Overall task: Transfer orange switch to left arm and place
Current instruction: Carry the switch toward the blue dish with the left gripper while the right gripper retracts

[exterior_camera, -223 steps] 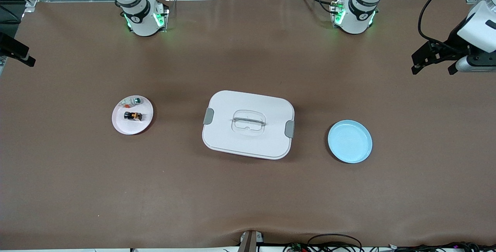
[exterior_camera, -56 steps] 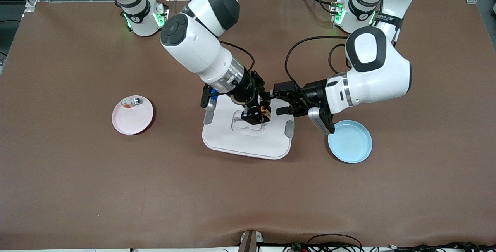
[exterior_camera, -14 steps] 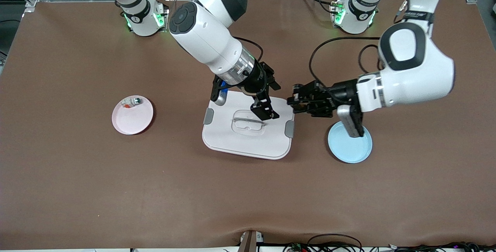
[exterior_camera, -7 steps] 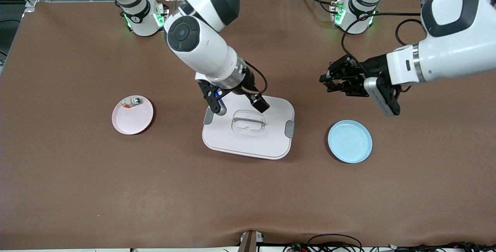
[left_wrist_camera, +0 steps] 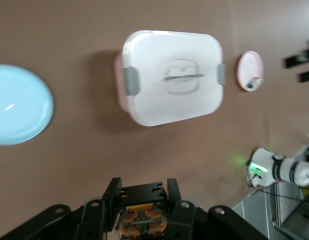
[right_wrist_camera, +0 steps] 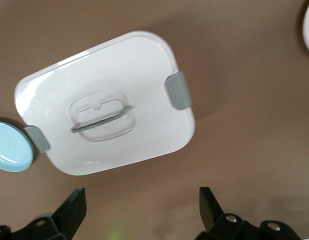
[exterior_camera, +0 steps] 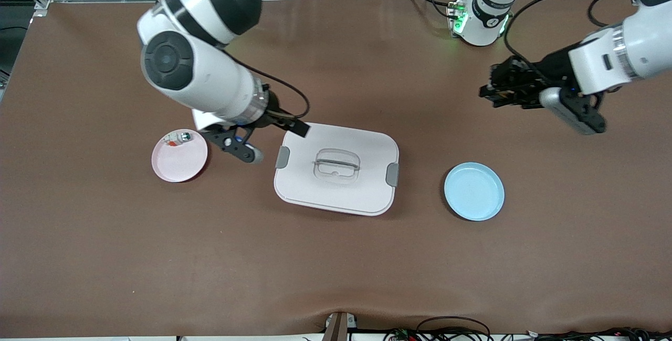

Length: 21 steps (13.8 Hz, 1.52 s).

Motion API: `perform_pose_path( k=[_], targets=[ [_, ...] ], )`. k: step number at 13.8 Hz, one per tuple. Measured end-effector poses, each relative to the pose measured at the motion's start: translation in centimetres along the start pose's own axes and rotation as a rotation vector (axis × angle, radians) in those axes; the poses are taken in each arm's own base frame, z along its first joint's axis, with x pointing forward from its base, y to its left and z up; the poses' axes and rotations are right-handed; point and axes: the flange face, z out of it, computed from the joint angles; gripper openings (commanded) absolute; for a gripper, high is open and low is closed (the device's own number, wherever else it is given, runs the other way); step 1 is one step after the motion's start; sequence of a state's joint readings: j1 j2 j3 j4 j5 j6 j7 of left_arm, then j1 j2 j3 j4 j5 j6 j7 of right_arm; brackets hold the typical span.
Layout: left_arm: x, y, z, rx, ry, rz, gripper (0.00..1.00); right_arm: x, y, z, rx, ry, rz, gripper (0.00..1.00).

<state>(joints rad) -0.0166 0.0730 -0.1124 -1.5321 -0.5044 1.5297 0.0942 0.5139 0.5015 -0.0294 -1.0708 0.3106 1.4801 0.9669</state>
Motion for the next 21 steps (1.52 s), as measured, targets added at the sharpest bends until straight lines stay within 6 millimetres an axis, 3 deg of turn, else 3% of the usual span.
perform_pose_path(
  k=[4, 9, 12, 15, 21],
  targets=[
    [-0.8, -0.1, -2.2, 0.222, -0.002, -0.165, 0.0, 3.1, 4.5, -2.1, -0.108, 0.017, -0.222, 1.0],
    [-1.4, -0.2, -2.5, 0.286, -0.006, -0.378, 0.0, 8.2, 11.9, -5.3, -0.177, -0.032, -0.449, 1.0],
    [-1.4, -0.5, -2.6, 0.299, 0.028, -0.615, 0.0, 10.1, 16.7, -7.5, -0.203, -0.076, -0.508, 1.0],
    [-0.9, -1.2, -2.0, 0.306, 0.074, -0.963, 0.0, 11.8, 20.4, -8.5, -0.248, -0.109, -0.52, 1.0],
    [2.1, -4.5, 0.8, 0.429, 0.246, -1.354, 0.0, 14.6, 25.1, -9.3, -0.25, -0.127, -0.445, 1.0]
  ],
)
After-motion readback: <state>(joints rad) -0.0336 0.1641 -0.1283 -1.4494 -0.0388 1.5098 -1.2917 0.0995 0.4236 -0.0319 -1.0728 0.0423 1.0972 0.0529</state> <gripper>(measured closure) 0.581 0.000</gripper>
